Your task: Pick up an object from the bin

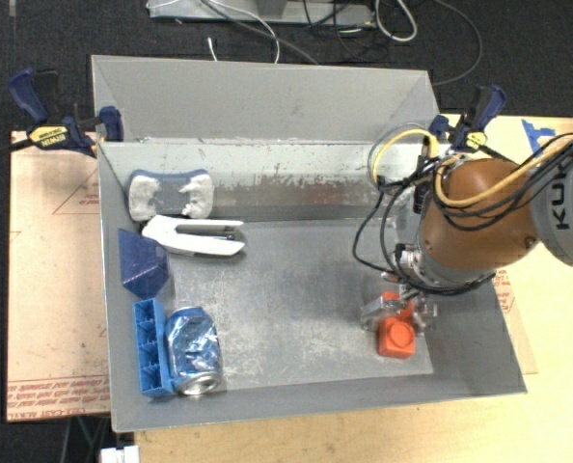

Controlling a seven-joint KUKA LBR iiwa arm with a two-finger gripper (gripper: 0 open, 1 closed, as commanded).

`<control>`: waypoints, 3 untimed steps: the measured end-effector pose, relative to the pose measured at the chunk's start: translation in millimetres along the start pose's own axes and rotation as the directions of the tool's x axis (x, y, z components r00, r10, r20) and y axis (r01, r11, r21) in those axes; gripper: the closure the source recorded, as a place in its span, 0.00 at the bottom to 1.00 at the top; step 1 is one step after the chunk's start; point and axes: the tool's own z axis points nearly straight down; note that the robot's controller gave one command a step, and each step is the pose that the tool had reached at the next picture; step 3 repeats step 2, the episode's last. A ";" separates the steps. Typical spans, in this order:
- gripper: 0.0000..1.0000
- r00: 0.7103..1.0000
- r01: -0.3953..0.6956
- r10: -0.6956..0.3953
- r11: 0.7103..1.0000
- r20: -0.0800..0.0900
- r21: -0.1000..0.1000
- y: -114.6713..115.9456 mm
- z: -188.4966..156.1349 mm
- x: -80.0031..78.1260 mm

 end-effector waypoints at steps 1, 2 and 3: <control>1.00 1.000 -0.003 0.003 1.000 0.001 -0.007 1.9 -33.9 -1.2; 1.00 1.000 -0.004 0.004 1.000 0.001 0.000 -0.6 -73.9 -1.3; 1.00 1.000 -0.004 0.004 1.000 0.001 0.000 -0.6 -73.9 -1.3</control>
Offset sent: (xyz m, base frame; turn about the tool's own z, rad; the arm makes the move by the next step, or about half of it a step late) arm -0.0029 0.0015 0.0357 0.0018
